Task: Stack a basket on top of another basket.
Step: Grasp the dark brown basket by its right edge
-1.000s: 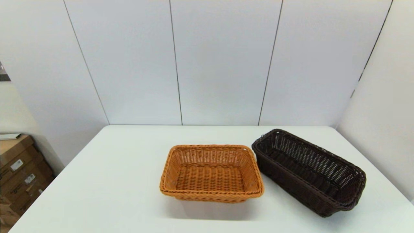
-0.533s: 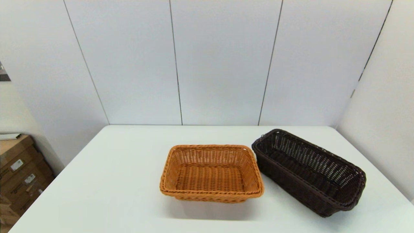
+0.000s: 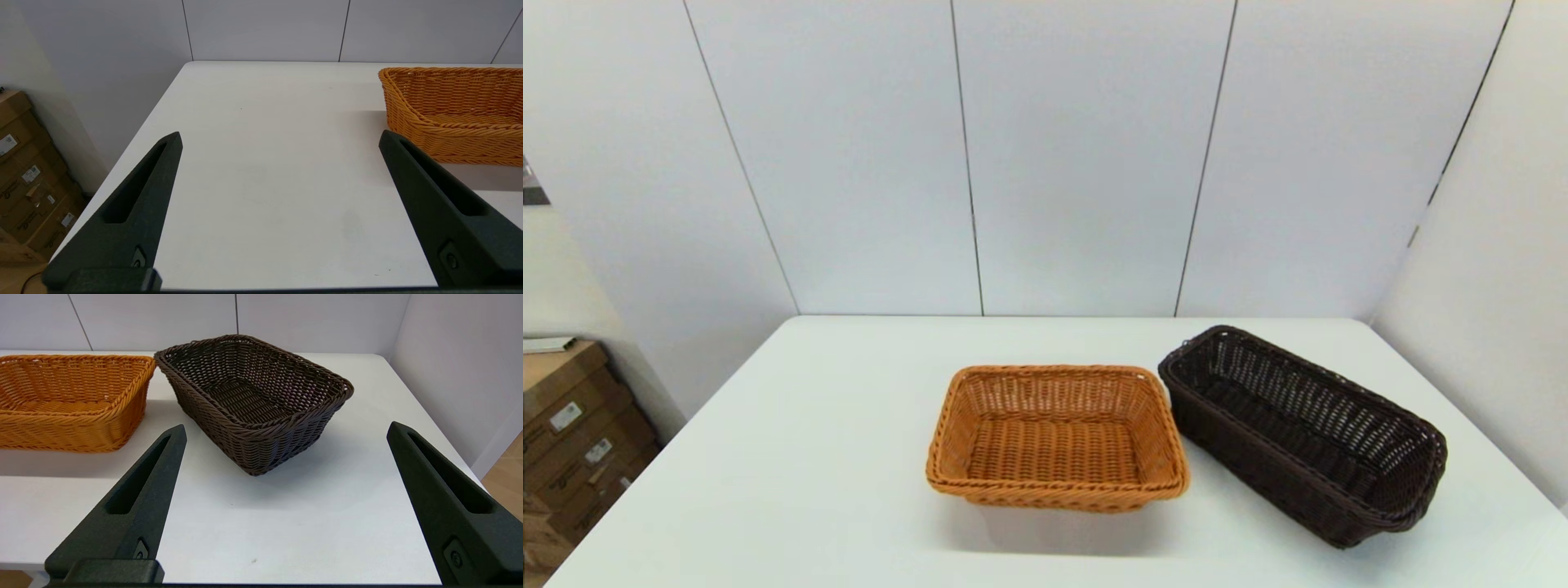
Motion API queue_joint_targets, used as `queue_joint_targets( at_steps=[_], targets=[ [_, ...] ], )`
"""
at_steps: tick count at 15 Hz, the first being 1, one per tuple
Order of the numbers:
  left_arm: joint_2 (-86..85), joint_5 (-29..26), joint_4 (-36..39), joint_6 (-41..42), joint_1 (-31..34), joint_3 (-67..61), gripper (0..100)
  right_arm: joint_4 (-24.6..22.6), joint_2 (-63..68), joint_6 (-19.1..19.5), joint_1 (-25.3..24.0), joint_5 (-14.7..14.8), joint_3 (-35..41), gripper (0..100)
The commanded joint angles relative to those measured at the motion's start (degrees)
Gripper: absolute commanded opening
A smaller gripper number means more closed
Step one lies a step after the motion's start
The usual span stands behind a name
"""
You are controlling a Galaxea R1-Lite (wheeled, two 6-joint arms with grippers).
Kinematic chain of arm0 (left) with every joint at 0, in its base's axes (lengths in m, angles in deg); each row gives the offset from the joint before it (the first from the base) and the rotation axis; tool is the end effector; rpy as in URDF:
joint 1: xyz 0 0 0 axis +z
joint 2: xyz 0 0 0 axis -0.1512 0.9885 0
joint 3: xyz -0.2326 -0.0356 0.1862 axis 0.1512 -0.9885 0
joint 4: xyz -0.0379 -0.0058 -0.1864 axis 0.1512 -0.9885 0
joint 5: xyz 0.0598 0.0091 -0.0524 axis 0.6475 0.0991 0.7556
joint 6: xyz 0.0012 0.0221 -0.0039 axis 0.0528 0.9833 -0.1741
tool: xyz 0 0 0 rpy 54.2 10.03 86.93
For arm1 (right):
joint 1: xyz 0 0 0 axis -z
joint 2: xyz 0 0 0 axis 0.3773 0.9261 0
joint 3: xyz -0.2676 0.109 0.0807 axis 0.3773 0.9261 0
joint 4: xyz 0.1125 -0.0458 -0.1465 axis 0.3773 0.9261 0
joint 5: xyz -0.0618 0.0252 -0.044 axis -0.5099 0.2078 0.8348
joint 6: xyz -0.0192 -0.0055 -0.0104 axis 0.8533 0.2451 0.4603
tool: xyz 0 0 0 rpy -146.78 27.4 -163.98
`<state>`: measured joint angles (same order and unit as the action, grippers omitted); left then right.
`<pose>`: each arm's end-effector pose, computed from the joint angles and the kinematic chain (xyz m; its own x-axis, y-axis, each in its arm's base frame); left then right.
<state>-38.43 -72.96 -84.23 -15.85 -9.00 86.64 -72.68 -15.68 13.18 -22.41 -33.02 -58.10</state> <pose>-0.0230 0.0007 0.0752 0.9997 0.0230 -0.0014 -0.0231 0.9994 -0.0268 -0.0230 -0.0001 0.0751 1.0000 -0.0005 -0.0023 0.0005 1.0000 0.0024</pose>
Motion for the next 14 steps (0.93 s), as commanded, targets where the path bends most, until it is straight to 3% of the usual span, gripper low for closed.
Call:
queue_joint_targets(
  at_steps=[1,4,11,14],
  targets=[
    [0.0,0.0,0.0,0.0,0.0,0.0,100,-1.0,0.0,-0.1,0.0,0.3,-2.0,100],
    [0.0,0.0,0.0,0.0,0.0,0.0,100,2.4,0.0,0.1,0.0,0.2,-10.1,100],
    [0.0,0.0,0.0,0.0,0.0,0.0,100,26.7,2.0,0.1,0.0,-1.2,-22.9,100],
    [0.0,0.0,0.0,0.0,0.0,0.0,100,30.4,10.0,-0.1,0.0,-0.8,-27.9,100]
  ],
)
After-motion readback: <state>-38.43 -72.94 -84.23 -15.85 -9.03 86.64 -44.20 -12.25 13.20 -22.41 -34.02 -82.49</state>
